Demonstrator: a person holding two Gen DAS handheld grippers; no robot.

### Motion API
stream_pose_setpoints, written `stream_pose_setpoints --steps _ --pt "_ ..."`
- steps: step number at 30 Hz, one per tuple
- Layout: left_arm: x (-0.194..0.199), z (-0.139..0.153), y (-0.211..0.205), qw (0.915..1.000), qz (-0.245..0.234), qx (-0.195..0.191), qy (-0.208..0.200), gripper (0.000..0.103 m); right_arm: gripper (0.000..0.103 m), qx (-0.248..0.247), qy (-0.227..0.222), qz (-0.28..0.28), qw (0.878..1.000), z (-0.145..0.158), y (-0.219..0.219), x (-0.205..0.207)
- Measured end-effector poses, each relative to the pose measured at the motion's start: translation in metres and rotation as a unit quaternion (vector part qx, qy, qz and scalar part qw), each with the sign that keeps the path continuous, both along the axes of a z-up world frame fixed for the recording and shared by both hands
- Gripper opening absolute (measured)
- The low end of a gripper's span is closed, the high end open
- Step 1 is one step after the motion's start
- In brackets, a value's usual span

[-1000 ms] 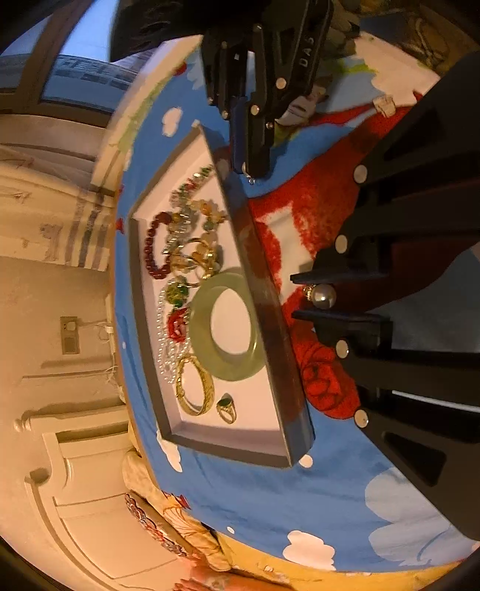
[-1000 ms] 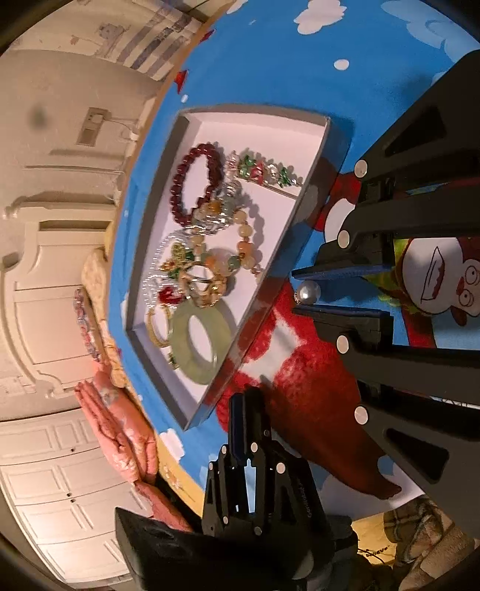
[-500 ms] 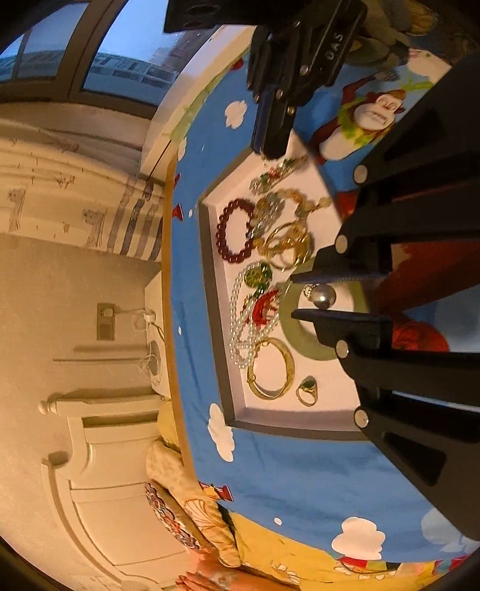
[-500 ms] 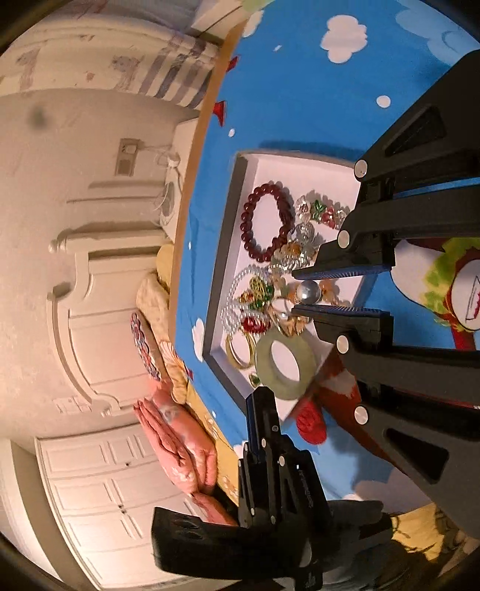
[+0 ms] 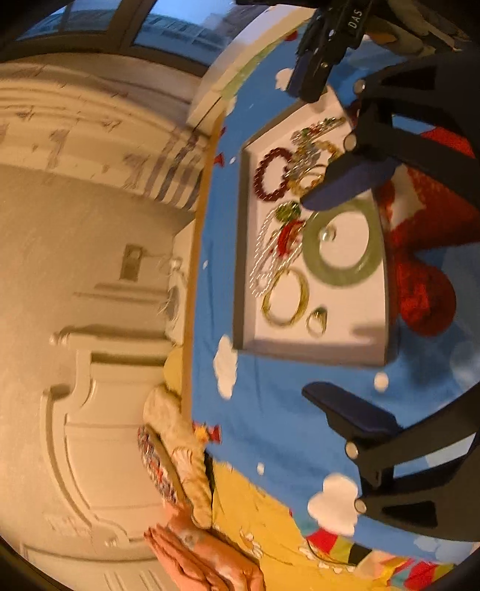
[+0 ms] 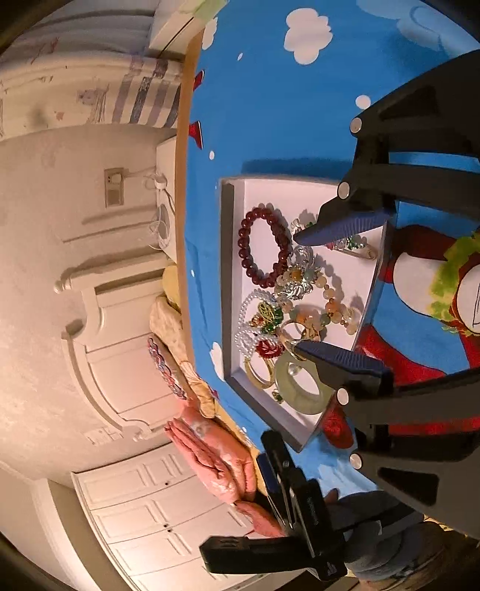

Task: Organize jewelry

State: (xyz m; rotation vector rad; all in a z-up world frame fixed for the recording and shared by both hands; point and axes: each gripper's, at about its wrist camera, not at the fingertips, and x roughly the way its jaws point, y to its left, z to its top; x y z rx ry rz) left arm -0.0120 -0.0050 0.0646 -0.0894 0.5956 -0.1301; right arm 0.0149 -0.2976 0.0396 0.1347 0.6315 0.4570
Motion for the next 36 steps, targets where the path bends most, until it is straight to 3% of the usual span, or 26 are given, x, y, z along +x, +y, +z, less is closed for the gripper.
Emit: stream_pose_setpoints --steps 3,6,11,15,20,36 --pt "-0.008 0.005 0.005 0.9997 0.018 -0.001 -0.013 0.101 0.076 -0.002 -0.004 -0.023 1.000 0.000 0.003 -0.006" --pt "-0.012 0.004 0.001 0.9993 0.034 0.013 -0.010 0.101 0.087 -0.025 -0.018 -0.061 0.998 0.000 0.011 -0.015" --pt "-0.010 -0.008 -0.021 0.9963 0.045 0.069 0.026 0.101 0.087 -0.074 -0.023 -0.098 0.992 -0.006 0.032 -0.022" --pt "-0.014 -0.023 -0.033 0.9972 0.019 0.062 0.037 0.101 0.087 -0.118 -0.034 -0.124 0.985 -0.006 0.042 -0.026" --pt "-0.008 -0.033 -0.032 0.9940 0.048 0.072 0.066 0.101 0.087 -0.103 -0.029 -0.152 0.983 -0.007 0.031 -0.025" --pt "-0.015 -0.026 -0.032 0.9957 0.045 0.068 0.045 0.101 0.087 -0.090 -0.016 -0.166 0.982 -0.010 0.026 -0.021"
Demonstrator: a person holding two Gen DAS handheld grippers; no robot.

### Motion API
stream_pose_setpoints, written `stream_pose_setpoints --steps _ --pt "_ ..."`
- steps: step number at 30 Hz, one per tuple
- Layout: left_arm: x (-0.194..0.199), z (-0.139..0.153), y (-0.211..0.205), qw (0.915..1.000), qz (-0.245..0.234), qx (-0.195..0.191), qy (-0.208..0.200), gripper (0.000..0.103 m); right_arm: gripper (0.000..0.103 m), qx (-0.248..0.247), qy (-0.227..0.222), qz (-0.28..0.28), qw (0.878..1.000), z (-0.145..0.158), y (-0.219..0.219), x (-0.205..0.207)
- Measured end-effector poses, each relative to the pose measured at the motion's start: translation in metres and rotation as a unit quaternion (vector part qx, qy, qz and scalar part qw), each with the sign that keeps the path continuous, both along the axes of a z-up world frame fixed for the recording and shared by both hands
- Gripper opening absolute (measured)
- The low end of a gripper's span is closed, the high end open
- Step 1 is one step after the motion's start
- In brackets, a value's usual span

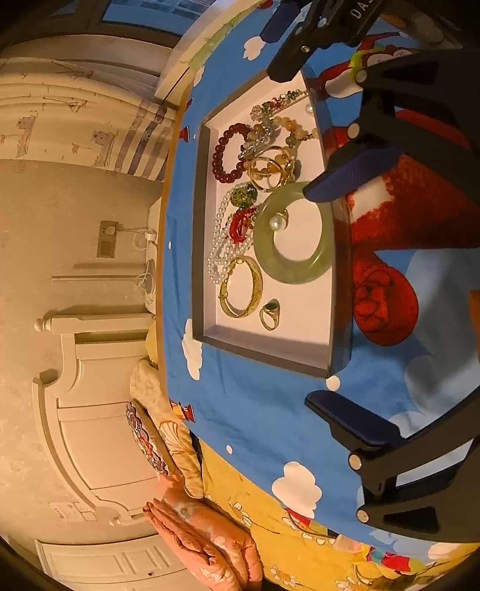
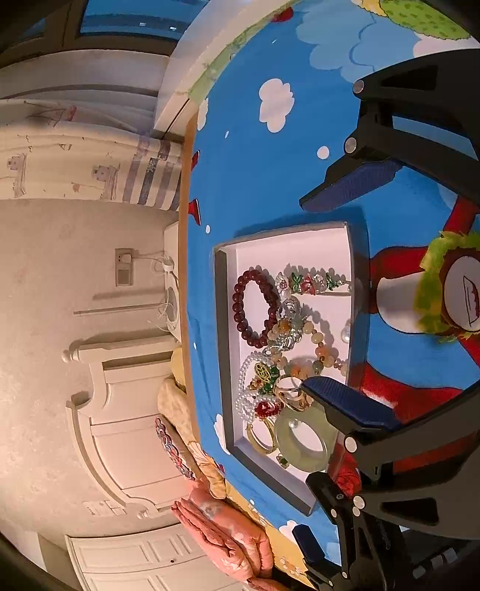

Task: Organize jewelry

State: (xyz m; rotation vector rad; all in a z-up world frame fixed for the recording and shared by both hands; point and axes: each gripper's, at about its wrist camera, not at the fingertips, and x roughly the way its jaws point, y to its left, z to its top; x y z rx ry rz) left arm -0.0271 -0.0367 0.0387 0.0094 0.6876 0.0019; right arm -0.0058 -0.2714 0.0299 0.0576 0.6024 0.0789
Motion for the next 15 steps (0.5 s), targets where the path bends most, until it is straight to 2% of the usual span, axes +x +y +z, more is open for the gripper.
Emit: stream_pose_setpoints --steps 15 --pt "-0.0007 0.0003 -0.0040 0.9999 0.006 0.015 0.000 0.101 0.087 0.000 0.001 0.001 1.000 0.0000 0.0002 -0.0001"
